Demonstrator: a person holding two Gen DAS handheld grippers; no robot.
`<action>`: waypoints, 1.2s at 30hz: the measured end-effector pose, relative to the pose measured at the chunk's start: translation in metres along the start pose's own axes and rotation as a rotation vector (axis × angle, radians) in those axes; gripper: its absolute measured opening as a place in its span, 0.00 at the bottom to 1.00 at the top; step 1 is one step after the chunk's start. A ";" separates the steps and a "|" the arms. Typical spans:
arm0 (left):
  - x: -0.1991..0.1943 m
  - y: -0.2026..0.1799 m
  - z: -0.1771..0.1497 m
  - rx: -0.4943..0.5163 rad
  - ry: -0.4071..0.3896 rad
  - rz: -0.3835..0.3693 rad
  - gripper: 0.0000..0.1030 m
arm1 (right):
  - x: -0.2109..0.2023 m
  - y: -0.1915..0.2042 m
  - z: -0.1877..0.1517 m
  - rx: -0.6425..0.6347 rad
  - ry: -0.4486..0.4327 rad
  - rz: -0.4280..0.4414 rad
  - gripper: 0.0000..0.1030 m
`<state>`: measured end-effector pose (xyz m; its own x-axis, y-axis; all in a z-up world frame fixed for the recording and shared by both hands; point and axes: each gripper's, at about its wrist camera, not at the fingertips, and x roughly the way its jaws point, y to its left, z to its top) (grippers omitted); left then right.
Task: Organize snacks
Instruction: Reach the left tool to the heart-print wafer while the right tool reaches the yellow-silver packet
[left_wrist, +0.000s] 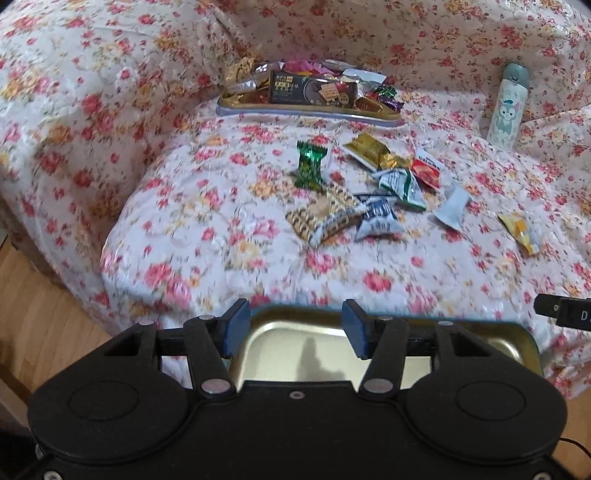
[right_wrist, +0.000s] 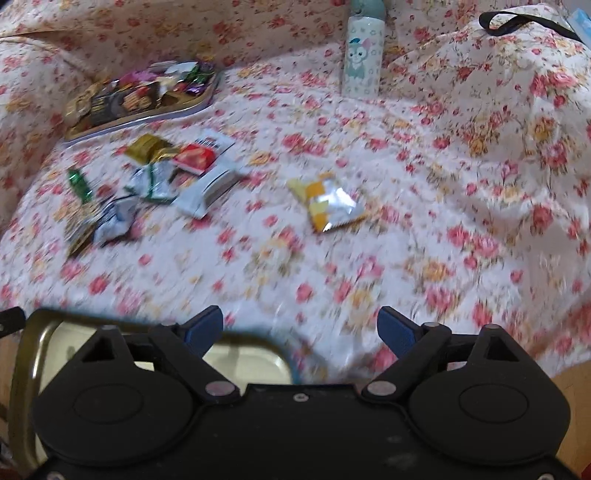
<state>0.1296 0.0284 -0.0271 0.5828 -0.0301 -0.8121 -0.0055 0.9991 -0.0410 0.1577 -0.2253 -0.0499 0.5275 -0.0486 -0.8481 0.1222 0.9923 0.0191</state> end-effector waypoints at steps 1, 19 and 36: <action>0.004 0.000 0.003 0.001 -0.008 -0.003 0.58 | 0.005 -0.002 0.004 0.004 0.000 -0.003 0.86; 0.070 -0.012 0.036 0.070 -0.024 -0.014 0.58 | 0.072 -0.017 0.030 0.032 -0.050 -0.014 0.73; 0.105 -0.014 0.049 0.098 -0.003 0.006 0.64 | 0.100 -0.020 0.049 0.021 -0.130 -0.033 0.88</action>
<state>0.2303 0.0130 -0.0832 0.5857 -0.0237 -0.8102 0.0706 0.9973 0.0218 0.2490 -0.2555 -0.1097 0.6270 -0.0968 -0.7730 0.1584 0.9874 0.0048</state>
